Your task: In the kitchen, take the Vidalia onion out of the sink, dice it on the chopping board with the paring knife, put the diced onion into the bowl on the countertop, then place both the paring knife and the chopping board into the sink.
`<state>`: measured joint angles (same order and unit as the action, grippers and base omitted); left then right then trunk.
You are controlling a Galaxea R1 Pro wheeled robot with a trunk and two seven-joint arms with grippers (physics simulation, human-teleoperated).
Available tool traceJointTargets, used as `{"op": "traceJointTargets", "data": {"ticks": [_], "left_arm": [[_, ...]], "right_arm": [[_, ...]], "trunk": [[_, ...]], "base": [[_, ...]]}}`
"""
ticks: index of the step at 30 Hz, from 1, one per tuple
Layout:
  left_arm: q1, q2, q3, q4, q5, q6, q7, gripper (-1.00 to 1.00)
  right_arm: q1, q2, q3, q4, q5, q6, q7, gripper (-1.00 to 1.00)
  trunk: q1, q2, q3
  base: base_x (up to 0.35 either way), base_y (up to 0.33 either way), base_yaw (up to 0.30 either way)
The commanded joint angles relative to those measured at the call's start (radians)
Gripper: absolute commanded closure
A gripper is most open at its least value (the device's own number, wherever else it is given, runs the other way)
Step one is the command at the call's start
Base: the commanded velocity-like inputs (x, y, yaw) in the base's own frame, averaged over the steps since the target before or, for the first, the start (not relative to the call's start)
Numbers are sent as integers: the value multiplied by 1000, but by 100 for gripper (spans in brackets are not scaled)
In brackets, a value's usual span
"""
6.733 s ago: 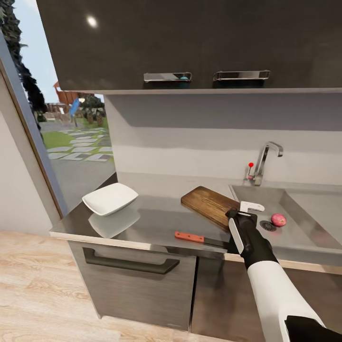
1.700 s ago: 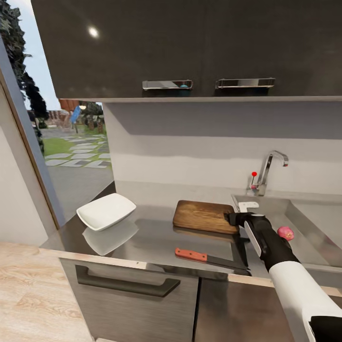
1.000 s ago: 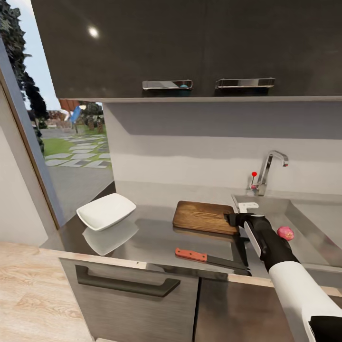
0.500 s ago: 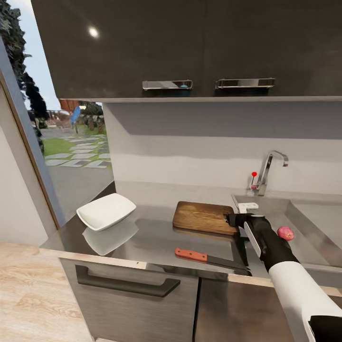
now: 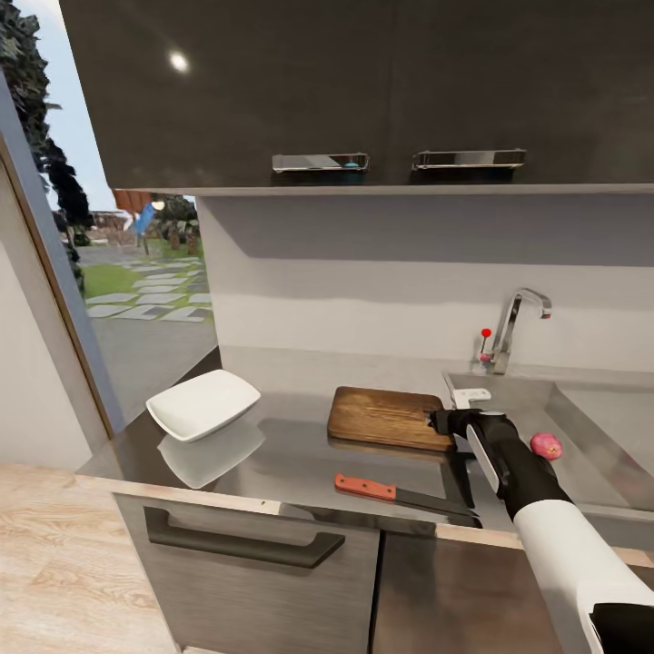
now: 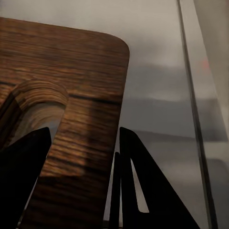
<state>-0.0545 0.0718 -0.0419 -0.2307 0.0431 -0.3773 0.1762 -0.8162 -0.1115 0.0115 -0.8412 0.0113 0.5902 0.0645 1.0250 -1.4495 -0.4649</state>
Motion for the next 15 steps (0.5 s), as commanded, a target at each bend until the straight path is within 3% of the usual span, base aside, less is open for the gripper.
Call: {"op": "traceJointTargets", "data": {"ticks": [1,15], "left_arm": [[-1,0,-5,1,4,-3,4,-100],[-1,0,-5,1,5,-3,4,-100]], "right_arm": [[0,0,4,27,-7,5,3,100],[0,0,3,27,-7,5,3,100]], "trunk": [[0,0,-1],[0,0,-1]], "base": [[0,0,0],[0,0,0]]}}
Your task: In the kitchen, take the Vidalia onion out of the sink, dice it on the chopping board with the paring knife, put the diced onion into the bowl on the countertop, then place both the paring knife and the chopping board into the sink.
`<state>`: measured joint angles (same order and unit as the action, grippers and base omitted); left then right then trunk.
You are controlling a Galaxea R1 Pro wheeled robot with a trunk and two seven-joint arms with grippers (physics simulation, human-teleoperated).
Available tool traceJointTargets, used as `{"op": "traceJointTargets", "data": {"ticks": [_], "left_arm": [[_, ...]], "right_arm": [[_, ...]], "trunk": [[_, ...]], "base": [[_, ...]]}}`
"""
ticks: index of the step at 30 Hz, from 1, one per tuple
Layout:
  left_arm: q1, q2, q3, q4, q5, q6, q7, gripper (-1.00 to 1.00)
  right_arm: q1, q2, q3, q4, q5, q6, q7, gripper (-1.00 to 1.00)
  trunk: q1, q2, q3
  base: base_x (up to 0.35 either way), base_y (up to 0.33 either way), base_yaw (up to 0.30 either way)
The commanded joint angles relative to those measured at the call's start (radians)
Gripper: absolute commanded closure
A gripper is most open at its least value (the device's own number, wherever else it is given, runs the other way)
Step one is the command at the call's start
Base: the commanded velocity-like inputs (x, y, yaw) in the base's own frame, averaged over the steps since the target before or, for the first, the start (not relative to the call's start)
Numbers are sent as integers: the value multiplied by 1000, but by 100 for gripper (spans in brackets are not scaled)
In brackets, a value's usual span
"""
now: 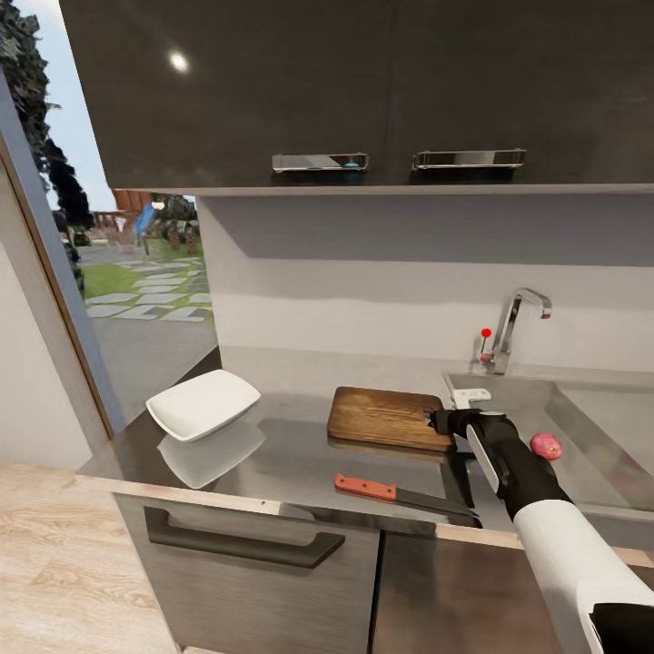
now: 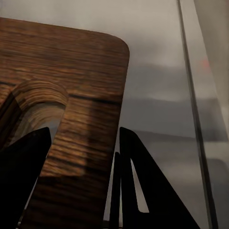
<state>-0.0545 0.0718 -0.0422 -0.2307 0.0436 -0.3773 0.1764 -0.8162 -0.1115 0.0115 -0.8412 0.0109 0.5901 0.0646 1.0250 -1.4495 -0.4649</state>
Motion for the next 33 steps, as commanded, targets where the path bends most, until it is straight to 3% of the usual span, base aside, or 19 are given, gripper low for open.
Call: {"op": "traceJointTargets", "data": {"ticks": [1,33], "left_arm": [[-1,0,-5,1,4,-3,3,-100],[-1,0,-4,6,4,-3,4,-100]], "right_arm": [[0,-1,3,27,-6,5,3,100],[0,-1,2,27,-6,5,3,100]], "trunk": [[0,0,-1],[0,0,-1]], "base": [[0,0,0],[0,0,0]]}}
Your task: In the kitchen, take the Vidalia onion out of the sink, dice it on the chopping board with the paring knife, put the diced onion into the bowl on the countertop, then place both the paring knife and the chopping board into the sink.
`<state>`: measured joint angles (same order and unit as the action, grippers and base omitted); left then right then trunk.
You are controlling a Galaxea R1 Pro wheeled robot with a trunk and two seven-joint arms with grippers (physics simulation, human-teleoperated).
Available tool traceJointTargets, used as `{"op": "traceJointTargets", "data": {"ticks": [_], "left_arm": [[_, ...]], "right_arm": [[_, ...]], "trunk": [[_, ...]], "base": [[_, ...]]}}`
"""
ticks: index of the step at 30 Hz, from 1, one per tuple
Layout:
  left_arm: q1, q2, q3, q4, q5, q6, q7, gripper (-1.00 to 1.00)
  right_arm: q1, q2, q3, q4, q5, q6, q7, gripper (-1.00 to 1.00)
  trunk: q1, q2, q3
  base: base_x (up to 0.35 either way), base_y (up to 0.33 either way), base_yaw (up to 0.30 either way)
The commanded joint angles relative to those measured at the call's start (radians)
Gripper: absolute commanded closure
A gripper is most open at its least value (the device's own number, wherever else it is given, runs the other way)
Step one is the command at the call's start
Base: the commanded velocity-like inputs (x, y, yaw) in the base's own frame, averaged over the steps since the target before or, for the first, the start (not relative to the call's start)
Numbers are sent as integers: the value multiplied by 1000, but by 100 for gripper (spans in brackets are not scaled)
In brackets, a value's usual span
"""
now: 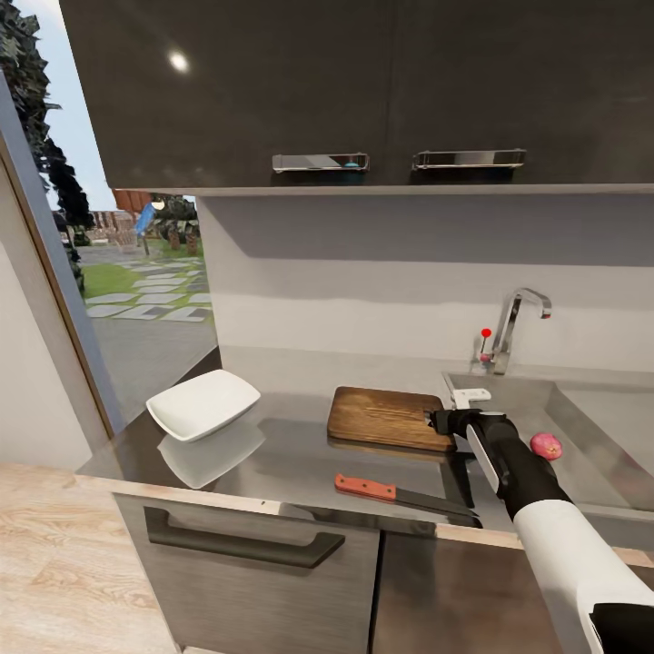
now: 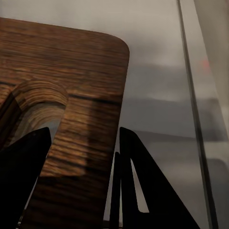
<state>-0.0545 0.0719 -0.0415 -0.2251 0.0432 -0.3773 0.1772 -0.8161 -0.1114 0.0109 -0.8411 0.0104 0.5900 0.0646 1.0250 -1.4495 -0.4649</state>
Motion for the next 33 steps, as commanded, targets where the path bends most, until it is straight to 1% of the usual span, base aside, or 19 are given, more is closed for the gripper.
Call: {"op": "traceJointTargets", "data": {"ticks": [1,15,16,17,19,22,25,33], "left_arm": [[-1,0,-5,1,4,-3,4,-100],[-1,0,-5,1,4,-3,3,-100],[-1,-1,-6,3,5,-3,3,-100],[-1,0,-6,2,4,-3,3,-100],[-1,1,-6,2,4,-3,3,-100],[-1,3,-6,1,4,-3,4,-100],[-1,3,-6,1,4,-3,4,-100],[-1,3,-6,1,4,-3,4,-100]], "right_arm": [[0,-1,3,27,-6,5,3,100],[0,-1,3,27,-6,5,3,100],[0,-6,1,-7,-4,11,1,100],[0,-9,2,-13,-2,16,2,100],[0,-6,3,-20,-1,27,3,100],[0,4,4,-3,3,10,4,100],[0,4,4,8,3,-7,3,100],[0,3,4,11,3,-7,3,100]], "trunk": [[0,0,-1],[0,0,-1],[0,0,-1],[0,0,-1],[0,0,-1],[0,0,-1],[0,0,-1],[0,0,-1]], "base": [[0,0,0],[0,0,0],[0,0,0],[0,0,0],[0,0,0],[0,0,0],[0,0,0],[0,0,0]]}}
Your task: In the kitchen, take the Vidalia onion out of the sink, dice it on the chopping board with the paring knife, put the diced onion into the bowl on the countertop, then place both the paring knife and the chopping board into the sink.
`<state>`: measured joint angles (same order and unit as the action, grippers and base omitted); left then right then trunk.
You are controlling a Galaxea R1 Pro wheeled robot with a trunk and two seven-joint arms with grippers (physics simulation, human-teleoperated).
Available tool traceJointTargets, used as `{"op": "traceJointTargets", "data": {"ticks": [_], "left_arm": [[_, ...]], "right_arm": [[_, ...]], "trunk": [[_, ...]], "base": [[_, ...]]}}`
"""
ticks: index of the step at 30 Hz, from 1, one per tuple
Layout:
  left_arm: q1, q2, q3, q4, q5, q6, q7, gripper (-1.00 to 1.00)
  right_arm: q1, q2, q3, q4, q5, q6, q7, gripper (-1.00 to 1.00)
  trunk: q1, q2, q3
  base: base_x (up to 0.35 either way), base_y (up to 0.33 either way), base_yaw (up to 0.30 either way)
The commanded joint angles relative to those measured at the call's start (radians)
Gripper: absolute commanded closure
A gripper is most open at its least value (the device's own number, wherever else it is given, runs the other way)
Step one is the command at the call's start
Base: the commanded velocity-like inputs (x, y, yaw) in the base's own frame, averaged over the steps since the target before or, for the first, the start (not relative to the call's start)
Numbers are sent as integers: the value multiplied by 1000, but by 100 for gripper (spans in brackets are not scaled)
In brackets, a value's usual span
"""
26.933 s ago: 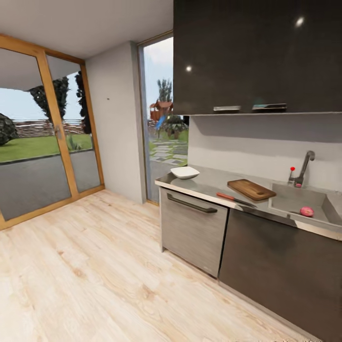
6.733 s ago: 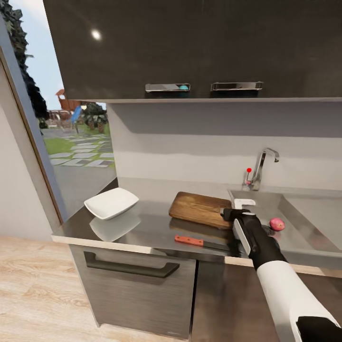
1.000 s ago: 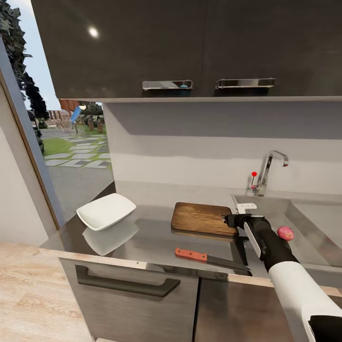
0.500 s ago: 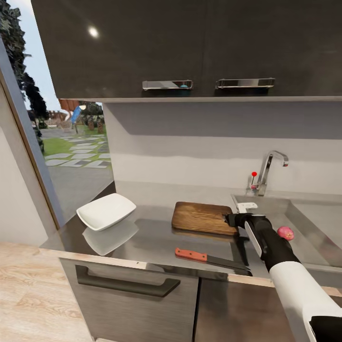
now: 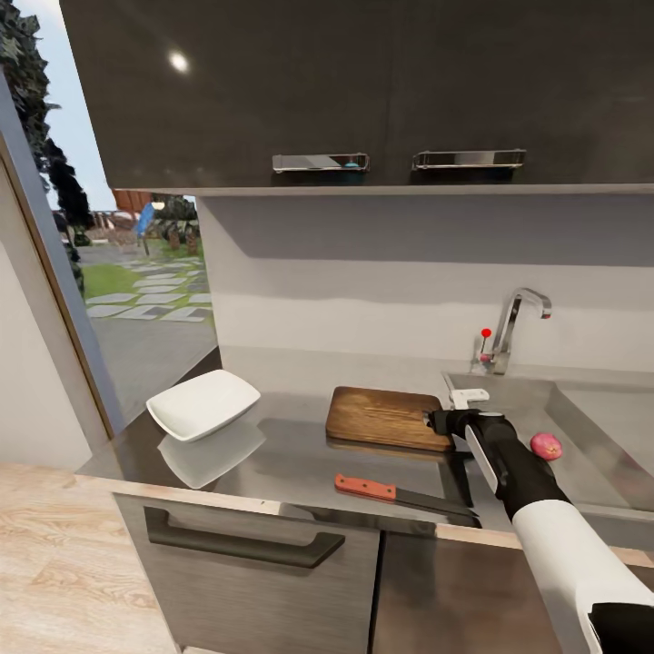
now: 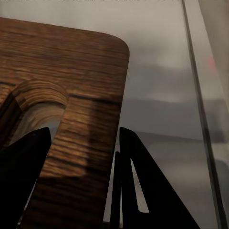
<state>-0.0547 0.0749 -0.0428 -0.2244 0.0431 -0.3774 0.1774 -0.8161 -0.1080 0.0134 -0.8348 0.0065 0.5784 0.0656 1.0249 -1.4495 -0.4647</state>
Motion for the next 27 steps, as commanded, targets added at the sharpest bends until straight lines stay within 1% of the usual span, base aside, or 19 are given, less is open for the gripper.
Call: {"op": "traceJointTargets", "data": {"ticks": [1,9,10,12,27], "left_arm": [[-1,0,-5,0,4,-3,4,-100],[-1,0,-5,0,4,-3,3,-100],[-1,0,-5,0,4,-3,3,-100],[-1,0,-5,0,4,-3,4,-100],[-1,0,-5,0,4,-3,4,-100]], "right_arm": [[0,-1,1,5,7,5,2,100],[0,-2,0,4,0,6,2,100],[0,-2,0,4,-1,6,2,-100],[0,-2,0,5,9,6,2,-100],[0,-2,-1,5,9,6,2,-100]], "trunk": [[0,0,-1],[0,0,-1],[0,0,-1],[0,0,-1],[0,0,-1]], "base": [[0,0,0],[0,0,0],[0,0,0],[0,0,0],[0,0,0]]}}
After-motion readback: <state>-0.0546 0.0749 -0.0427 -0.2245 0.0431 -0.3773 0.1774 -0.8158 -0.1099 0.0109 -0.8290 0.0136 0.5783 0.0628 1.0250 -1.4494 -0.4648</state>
